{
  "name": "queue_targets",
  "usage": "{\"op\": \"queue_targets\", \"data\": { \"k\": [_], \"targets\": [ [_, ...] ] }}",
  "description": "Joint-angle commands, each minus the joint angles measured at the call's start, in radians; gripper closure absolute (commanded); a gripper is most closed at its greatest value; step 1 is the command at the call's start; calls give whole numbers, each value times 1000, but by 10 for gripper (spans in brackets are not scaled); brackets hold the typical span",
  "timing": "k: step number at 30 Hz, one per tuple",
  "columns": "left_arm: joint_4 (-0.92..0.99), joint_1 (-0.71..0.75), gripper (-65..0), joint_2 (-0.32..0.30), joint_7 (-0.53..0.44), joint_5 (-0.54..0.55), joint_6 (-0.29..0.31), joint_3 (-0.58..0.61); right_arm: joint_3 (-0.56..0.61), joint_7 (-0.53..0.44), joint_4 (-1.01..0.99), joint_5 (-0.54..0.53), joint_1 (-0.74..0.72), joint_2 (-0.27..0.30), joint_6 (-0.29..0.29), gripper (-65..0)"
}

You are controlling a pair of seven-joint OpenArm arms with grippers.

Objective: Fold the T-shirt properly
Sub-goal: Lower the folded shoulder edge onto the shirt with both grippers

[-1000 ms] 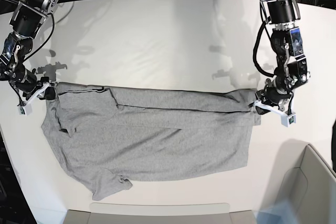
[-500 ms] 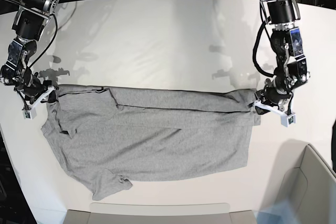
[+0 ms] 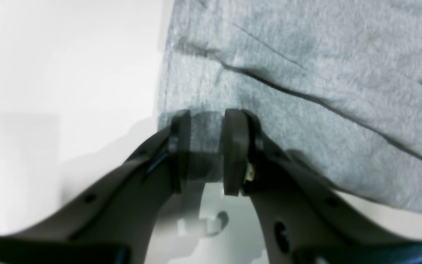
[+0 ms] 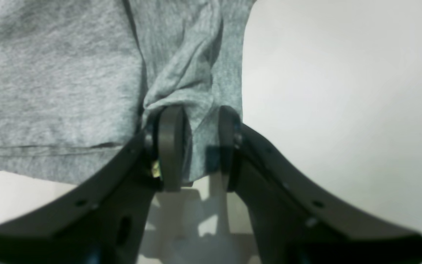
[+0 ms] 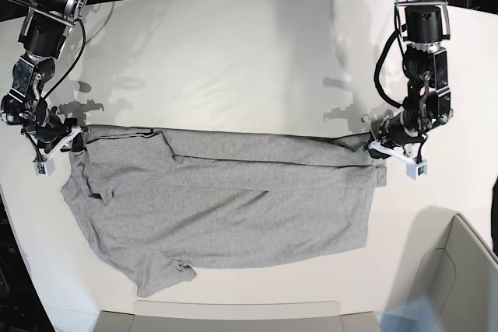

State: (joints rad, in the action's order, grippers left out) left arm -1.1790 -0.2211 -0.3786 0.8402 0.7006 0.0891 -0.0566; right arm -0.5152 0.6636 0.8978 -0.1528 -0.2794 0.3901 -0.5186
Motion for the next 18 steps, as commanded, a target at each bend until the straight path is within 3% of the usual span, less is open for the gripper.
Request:
{"op": "queue_targets", "data": {
  "k": [1,12,16,18],
  "targets": [
    [-5,-22,-168,-18,-6,-5,-5,2,0,45,4,20,-1,8,-2,-165],
    [11,-24,-166,-43,-19,-6,-7,-4,-1,45,4,20,1,8,-4,-165],
    [0,-24,-158,-47,-32,-9,-62,-4,0,45,4,20,1,8,-4,-165],
    [-11,-24,-158,-53,-43,-34,-62,4,0,45,4,20,1,8,-4,-165]
  ]
}}
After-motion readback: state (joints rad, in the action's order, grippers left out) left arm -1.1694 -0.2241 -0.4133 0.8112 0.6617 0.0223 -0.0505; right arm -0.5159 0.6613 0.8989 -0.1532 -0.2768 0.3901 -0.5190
